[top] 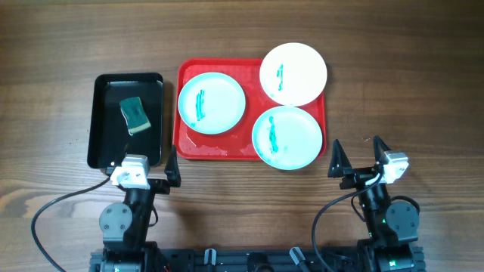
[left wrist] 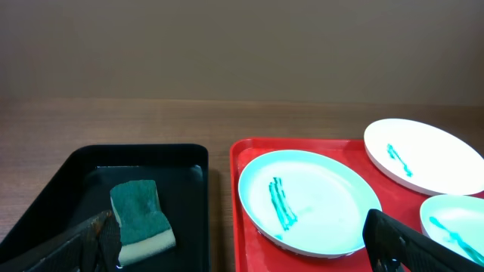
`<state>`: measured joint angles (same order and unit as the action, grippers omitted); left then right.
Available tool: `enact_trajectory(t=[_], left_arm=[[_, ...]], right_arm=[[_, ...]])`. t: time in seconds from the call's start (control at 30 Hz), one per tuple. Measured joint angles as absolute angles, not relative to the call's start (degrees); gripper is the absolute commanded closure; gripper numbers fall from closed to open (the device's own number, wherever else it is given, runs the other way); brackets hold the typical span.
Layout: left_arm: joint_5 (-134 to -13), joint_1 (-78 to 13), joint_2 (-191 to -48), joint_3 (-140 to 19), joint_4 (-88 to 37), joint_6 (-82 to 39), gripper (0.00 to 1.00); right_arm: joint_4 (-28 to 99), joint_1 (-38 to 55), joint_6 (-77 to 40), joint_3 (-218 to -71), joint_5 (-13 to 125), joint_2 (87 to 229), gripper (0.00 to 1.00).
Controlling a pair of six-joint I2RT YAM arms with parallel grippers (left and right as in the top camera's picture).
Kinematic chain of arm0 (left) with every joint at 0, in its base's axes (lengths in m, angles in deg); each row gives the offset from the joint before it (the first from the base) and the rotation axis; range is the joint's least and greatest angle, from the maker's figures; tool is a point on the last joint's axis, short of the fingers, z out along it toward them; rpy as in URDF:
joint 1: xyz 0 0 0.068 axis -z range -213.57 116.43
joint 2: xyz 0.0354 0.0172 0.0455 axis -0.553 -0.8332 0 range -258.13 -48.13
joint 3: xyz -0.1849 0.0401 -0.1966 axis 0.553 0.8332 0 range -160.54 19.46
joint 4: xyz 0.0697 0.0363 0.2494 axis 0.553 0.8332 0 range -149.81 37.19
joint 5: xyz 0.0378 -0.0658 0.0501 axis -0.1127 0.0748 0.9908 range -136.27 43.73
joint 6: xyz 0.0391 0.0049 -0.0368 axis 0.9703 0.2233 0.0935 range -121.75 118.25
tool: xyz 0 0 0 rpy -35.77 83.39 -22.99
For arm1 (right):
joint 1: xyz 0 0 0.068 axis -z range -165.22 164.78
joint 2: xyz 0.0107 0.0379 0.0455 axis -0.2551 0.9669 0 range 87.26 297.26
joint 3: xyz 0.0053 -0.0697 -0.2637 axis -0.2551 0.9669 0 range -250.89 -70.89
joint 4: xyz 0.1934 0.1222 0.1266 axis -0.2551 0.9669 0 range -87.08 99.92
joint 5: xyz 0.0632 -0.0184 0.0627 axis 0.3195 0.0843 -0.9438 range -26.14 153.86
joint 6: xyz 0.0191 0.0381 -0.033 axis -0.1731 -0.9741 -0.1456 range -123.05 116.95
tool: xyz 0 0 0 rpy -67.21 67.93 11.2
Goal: Clean dirty plates on tray and stack at the side
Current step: 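Raise both arms from rest toward the trays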
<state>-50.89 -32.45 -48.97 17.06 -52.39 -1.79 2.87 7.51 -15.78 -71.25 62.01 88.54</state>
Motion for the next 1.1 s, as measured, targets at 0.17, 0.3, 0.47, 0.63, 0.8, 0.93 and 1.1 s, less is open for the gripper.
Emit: enact_trajectory(t=[0.17,0.3,0.47,0.63,0.8,0.93,1.1], left_arm=[[-50.89,-32.45,-48.97,17.06,-52.39,-1.79,0.00],[-50.89,-32.45,-48.97,17.06,-52.39,-1.79,0.00],[-50.89,-32.45,-48.97,17.06,-52.39,-1.79,0.00],[-50.89,-32.45,-48.97,17.06,-52.39,-1.79,0.00],[-50.89,-32.45,-48.97,17.06,-52.39,-1.79,0.00],[-50.89,-32.45,-48.97,17.06,-52.39,-1.79,0.00],[-50.89,-32.45,-48.97,17.06,-52.41,-1.79,0.00]], right_arm=[[2.87,7.51,-15.78,-71.25,62.01,88.54,0.00],[2.87,7.51,-15.78,-71.25,62.01,88.54,0.00],[2.87,7.51,-15.78,-71.25,62.01,88.54,0.00],[2.87,7.51,-15.78,-71.25,62.01,88.54,0.00],[2.87,7.51,-15.78,-71.25,62.01,88.54,0.00],[2.87,7.51,-15.78,-71.25,62.01,88.54,0.00],[0.66,7.51,-15.78,-71.25,62.01,88.54,0.00]])
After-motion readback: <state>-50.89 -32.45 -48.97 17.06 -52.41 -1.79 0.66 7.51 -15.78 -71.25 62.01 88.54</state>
